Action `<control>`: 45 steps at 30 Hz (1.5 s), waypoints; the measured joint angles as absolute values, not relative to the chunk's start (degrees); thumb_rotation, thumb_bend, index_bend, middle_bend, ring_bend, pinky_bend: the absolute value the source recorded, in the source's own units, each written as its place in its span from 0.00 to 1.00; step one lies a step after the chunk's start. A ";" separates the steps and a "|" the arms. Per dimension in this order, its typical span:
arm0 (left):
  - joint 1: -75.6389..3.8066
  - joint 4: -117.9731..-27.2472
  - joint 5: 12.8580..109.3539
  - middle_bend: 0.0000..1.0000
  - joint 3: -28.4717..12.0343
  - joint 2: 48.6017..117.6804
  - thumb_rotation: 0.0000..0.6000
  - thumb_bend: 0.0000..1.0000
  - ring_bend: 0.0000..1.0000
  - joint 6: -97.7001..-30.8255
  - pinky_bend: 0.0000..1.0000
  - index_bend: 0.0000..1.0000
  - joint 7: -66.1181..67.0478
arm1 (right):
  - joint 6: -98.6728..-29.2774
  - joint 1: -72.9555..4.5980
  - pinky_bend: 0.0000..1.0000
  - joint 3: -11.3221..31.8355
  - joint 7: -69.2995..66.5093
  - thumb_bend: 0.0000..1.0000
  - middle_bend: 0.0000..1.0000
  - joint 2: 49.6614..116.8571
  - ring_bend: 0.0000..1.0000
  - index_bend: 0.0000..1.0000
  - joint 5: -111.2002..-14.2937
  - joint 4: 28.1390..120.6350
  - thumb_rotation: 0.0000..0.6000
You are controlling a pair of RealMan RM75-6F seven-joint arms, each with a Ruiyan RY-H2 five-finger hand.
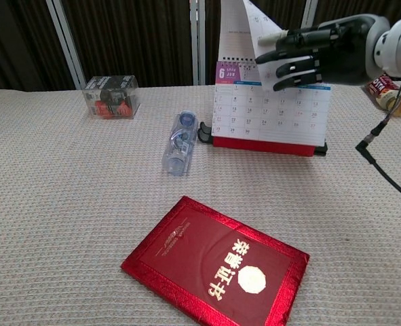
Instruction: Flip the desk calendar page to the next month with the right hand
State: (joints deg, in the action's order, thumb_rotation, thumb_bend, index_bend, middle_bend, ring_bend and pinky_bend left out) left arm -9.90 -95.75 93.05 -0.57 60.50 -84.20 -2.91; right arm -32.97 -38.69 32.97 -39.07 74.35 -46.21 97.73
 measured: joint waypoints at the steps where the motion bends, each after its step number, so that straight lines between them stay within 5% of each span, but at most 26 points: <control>1: -9.90 -95.77 93.03 0.00 -0.56 60.51 1.00 0.02 0.00 -84.16 0.00 0.00 -2.85 | -34.19 -38.45 0.34 33.28 -38.59 0.48 0.30 73.82 0.38 0.24 -46.40 98.53 1.00; 10: -9.99 -95.85 92.70 0.00 -0.63 60.49 1.00 0.02 0.00 -83.90 0.00 0.00 -3.02 | -45.81 -37.20 0.18 34.80 -31.61 0.42 0.21 71.32 0.19 0.21 -48.42 102.16 1.00; 18: -10.09 -95.75 92.31 0.00 -0.71 60.50 1.00 0.02 0.00 -83.58 0.00 0.00 -3.18 | -47.92 -40.49 0.03 30.75 -18.86 0.31 0.07 71.69 0.01 0.13 -48.83 95.82 1.00; 31: -10.53 -95.43 91.36 0.00 -0.86 60.64 1.00 0.02 0.00 -82.39 0.00 0.00 -3.27 | -42.43 -46.32 0.03 19.54 -3.59 0.26 0.06 75.19 0.00 0.05 -49.44 81.03 1.00; 39: -10.49 -95.66 91.82 0.00 -0.72 60.55 1.00 0.02 0.00 -82.70 0.00 0.00 -3.65 | -38.75 -46.36 0.03 18.70 -6.70 0.26 0.04 75.93 0.00 0.03 -50.02 79.10 1.00; 45: -10.49 -95.47 91.81 0.00 -0.73 60.58 1.00 0.02 0.00 -82.70 0.00 0.00 -3.94 | -44.96 -44.79 0.02 20.70 -11.18 0.26 0.03 76.79 0.00 0.03 -56.03 79.23 1.00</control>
